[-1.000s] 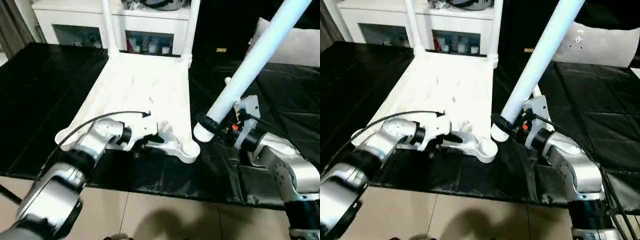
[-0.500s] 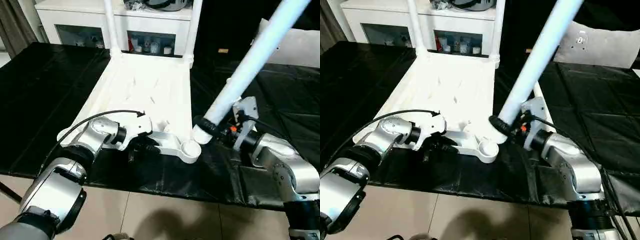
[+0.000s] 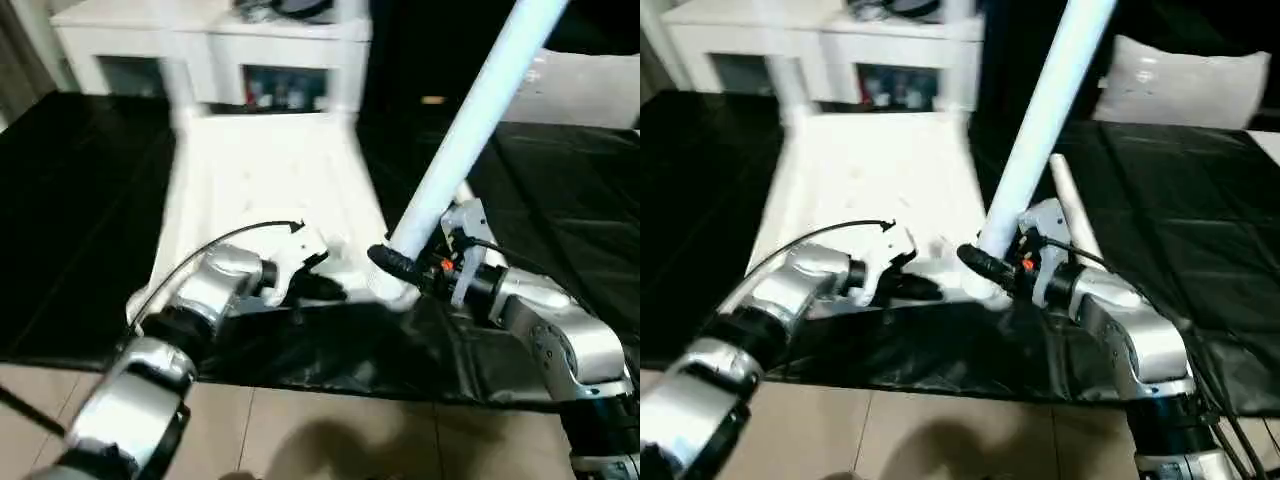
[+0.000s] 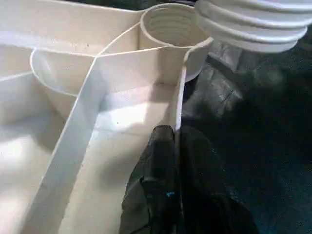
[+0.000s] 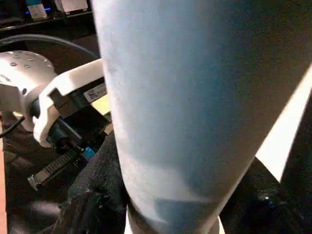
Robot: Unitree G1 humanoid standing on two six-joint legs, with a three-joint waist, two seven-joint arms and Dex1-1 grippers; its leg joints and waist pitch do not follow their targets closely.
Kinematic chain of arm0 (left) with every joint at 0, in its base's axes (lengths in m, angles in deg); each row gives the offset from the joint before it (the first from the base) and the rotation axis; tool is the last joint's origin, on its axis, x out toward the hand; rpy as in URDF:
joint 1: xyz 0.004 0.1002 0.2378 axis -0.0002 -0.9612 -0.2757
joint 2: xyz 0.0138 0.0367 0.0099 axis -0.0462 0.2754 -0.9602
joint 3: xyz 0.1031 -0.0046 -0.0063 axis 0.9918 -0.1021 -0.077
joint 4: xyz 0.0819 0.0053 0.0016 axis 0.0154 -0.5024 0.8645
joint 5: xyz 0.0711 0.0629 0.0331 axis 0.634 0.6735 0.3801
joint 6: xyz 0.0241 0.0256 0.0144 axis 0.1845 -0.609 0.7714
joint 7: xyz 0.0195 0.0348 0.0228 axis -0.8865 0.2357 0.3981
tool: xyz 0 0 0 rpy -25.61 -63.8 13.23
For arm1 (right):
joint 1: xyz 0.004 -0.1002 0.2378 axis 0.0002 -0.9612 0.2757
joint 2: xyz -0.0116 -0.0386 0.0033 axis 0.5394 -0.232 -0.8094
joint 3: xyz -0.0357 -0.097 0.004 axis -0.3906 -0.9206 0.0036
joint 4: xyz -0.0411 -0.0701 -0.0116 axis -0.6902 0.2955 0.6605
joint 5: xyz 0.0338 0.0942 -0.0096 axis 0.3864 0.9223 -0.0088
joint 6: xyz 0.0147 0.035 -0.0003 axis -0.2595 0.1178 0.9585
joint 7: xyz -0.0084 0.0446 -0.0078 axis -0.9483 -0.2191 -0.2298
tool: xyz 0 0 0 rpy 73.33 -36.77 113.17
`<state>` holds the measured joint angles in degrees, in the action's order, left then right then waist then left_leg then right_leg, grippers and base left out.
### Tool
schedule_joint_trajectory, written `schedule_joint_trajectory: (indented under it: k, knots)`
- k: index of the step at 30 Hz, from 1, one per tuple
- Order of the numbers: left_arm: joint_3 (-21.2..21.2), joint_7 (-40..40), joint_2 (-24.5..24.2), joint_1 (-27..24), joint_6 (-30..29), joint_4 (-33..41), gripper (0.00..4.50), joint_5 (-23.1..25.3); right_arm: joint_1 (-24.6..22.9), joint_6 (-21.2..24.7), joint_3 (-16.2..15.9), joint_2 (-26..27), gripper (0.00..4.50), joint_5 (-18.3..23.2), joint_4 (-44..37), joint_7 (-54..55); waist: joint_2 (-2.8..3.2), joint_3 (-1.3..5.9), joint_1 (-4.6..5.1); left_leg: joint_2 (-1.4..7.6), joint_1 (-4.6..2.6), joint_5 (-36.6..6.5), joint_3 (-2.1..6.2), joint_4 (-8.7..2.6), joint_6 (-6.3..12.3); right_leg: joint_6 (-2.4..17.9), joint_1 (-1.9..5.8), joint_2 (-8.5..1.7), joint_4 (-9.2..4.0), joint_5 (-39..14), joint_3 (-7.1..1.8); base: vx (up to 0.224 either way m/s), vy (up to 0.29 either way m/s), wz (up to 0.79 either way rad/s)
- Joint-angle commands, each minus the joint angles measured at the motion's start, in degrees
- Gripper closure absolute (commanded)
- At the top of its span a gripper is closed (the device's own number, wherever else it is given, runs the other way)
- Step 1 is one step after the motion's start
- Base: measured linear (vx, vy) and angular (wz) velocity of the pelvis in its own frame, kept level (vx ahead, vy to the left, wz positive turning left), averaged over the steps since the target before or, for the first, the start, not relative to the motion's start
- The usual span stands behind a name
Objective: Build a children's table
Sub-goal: Insert table leg to table base
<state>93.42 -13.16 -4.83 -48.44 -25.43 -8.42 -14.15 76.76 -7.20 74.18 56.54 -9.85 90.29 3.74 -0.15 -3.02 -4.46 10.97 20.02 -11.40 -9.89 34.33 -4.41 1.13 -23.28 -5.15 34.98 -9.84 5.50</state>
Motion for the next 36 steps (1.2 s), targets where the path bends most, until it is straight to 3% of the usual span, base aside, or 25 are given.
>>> schedule_joint_trajectory:
  k: [1,2,3,4,7,12,18,19,23,24,26,27,29,30,32,36]
  knots:
    - [0.54,0.50,-1.19,-4.79,-0.12,5.73,4.50,1.30,1.59,0.12,-0.88,-0.29,2.59,-0.79,-0.19,-0.09,-0.98,3.76,-0.55,2.03,0.73,-8.04,0.76,-4.13,2.41,6.62,3.72,-3.81,-5.04,-21.32,-2.87,0.000,0.000,0.00]
    - [4.26,-1.49,-3.96,-7.49,2.73,10.91,4.50,4.57,2.11,0.62,-1.18,-0.49,2.59,-0.97,0.22,-0.17,-0.76,3.82,-0.59,2.30,0.48,-8.20,0.90,-4.21,2.40,6.98,3.42,-3.85,-4.88,-20.10,-2.94,0.000,0.000,0.00]
    - [4.86,-1.87,-4.47,-7.79,2.95,11.51,4.50,5.08,2.18,0.71,-1.24,-0.56,2.59,-0.99,0.25,-0.24,-0.75,3.81,-0.24,2.25,0.68,-8.00,0.75,-4.25,2.58,7.12,3.46,-3.59,-4.81,-19.01,-3.03,0.000,0.000,0.00]
    - [7.98,-3.84,-7.16,-9.34,3.87,14.53,4.50,7.68,2.53,1.16,-1.59,-0.92,2.59,-1.15,0.41,-0.61,-0.51,3.80,-0.37,2.46,0.26,-8.25,0.70,-4.31,2.43,7.90,3.13,-3.55,-4.65,-17.30,-3.19,0.000,0.000,0.00]
    - [7.74,-4.97,-8.53,-10.05,0.46,17.17,4.50,6.17,3.19,2.37,-1.83,-1.88,2.59,-1.01,0.78,-1.62,-0.56,3.70,-0.58,2.12,0.20,-8.42,0.36,-4.22,2.06,9.20,3.28,-3.38,-4.40,-15.62,-3.22,0.000,0.000,0.00]
    - [5.54,-5.93,-9.36,-10.66,-2.43,20.30,4.50,4.12,2.82,4.19,-3.73,-4.48,2.59,-1.26,0.53,-4.91,-0.66,3.50,-0.81,1.95,0.25,-9.79,0.42,-4.30,1.49,8.18,3.38,-3.46,-4.77,-18.61,-3.17,0.000,0.000,0.00]
    - [2.19,-0.38,-6.31,-9.52,-2.22,18.41,4.50,2.09,2.42,3.47,-3.69,-4.51,2.59,-1.36,0.70,-4.64,-0.90,3.51,-0.84,1.74,0.39,-10.13,0.46,-4.18,1.61,6.64,3.30,-3.53,-5.27,-21.84,-2.97,0.000,0.000,0.00]
    - [1.65,-1.71,-5.51,-9.21,-2.47,18.10,4.23,0.28,2.26,2.88,-3.03,-4.00,2.59,-1.28,0.83,-4.21,-0.95,3.54,-0.80,1.69,0.38,-10.09,0.43,-4.15,1.60,6.28,3.25,-3.49,-5.37,-22.23,-2.96,0.000,0.000,0.00]
    - [2.51,-2.35,-5.46,-8.70,-0.86,16.52,3.94,1.37,1.64,2.28,-2.29,-3.82,2.59,-0.87,0.85,-3.81,-0.91,3.68,-0.87,1.81,0.39,-9.15,0.51,-4.17,1.93,6.59,3.18,-3.44,-5.12,-20.00,-3.02,0.000,0.000,0.00]
    - [2.80,-2.31,-5.56,-8.48,-0.44,15.85,3.68,1.92,1.46,2.20,-2.18,-3.90,2.59,-0.82,0.79,-3.81,-0.90,3.66,-0.92,1.81,0.38,-9.14,0.48,-4.18,2.04,6.77,3.17,-3.37,-5.08,-19.33,-3.02,0.000,0.000,0.00]
    - [3.27,-3.41,-5.58,-8.02,0.00,14.32,3.68,2.09,1.01,2.07,-1.64,-3.98,2.59,-0.55,0.58,-3.67,-0.89,3.65,-0.98,1.85,0.36,-9.28,0.49,-4.20,1.99,6.84,3.22,-3.49,-5.04,-19.18,-3.03,0.000,0.000,0.00]
    - [3.27,-3.41,-5.58,-8.02,0.00,14.32,3.68,2.09,1.01,2.07,-1.64,-3.98,2.59,-0.55,0.58,-3.67,-0.34,3.64,-0.89,1.82,0.30,-9.80,0.47,-4.22,1.74,6.98,3.18,-3.43,-5.23,-19.15,-3.03,0.000,0.000,0.00]
    - [3.73,-3.72,-5.55,-7.36,0.43,12.58,3.55,2.38,0.68,1.92,-1.10,-4.05,2.59,-0.48,0.30,-3.50,-0.57,3.58,-0.88,1.71,0.31,-10.29,0.50,-4.26,1.65,6.95,3.25,-3.39,-5.25,-19.64,-2.97,0.000,0.000,0.00]
    - [4.05,-3.95,-5.59,-7.02,0.89,11.72,3.55,2.59,0.53,1.87,-0.84,-4.15,2.59,-0.41,0.15,-3.47,-0.19,3.59,-0.95,1.72,0.24,-10.76,0.56,-4.28,1.46,6.71,3.28,-3.49,-5.30,-20.65,-2.95,0.000,0.000,0.00]
    - [4.35,-3.91,-5.59,-6.69,1.49,10.81,3.55,3.05,0.43,1.76,-0.68,-4.16,2.59,-0.41,0.14,-3.36,-0.52,3.61,-0.92,1.70,0.29,-10.86,0.57,-4.27,1.42,6.33,3.32,-3.46,-5.40,-21.18,-2.95,0.000,0.000,0.00]
    - [5.45,-4.49,-5.65,-6.18,2.66,9.20,3.55,4.20,0.36,1.59,-0.55,-4.07,2.59,-0.51,0.21,-3.10,-0.50,3.55,-0.91,1.72,0.19,-11.42,0.60,-4.32,1.45,5.81,3.19,-3.49,-5.66,-22.83,-2.90,0.000,0.000,0.00]
